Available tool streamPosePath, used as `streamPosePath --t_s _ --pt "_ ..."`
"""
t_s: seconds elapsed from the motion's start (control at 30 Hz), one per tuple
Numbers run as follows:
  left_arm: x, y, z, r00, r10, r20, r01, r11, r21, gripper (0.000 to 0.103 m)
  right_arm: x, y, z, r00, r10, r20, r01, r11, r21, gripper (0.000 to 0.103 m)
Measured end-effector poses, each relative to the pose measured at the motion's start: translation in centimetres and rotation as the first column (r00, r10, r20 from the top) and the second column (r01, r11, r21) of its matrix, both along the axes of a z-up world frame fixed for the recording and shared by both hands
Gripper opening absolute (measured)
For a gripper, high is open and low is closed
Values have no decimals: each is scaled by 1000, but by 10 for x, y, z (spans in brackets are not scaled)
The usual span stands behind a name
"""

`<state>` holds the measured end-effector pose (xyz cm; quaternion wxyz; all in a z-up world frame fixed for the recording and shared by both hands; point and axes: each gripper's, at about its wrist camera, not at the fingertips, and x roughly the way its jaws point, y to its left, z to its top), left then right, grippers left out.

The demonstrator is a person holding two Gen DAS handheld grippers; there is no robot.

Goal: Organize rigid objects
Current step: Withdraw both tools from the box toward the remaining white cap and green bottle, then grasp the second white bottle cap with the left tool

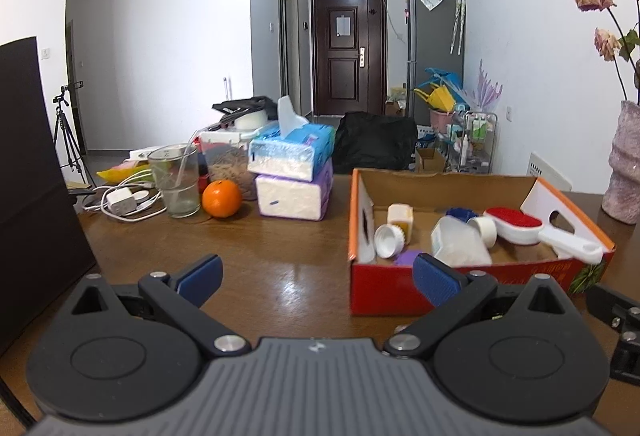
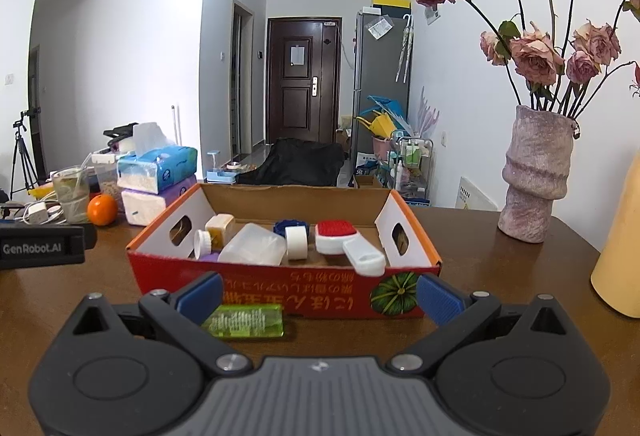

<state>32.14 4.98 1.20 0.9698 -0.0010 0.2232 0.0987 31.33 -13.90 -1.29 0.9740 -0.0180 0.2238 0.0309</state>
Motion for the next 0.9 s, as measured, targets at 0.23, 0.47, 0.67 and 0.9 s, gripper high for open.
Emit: streamPosePath --t_s 0.23,0.47,0.67,0.9 --pt "-8 19 -13 999 -6 -47 6 1000 4 103 -10 7 -9 1000 1 -23 -1 1000 -4 103" --pt "-7 25 -35 992 -19 -122 21 1000 11 103 -15 14 -19 999 2 -48 -3 1000 -17 103" --pt "4 27 -61 978 -33 -206 31 999 -11 103 -15 16 -29 997 -2 -75 0 1000 -22 103" --pt "12 20 -78 969 -32 -243 37 999 14 103 -11 14 -38 996 -13 -93 12 1000 -13 103"
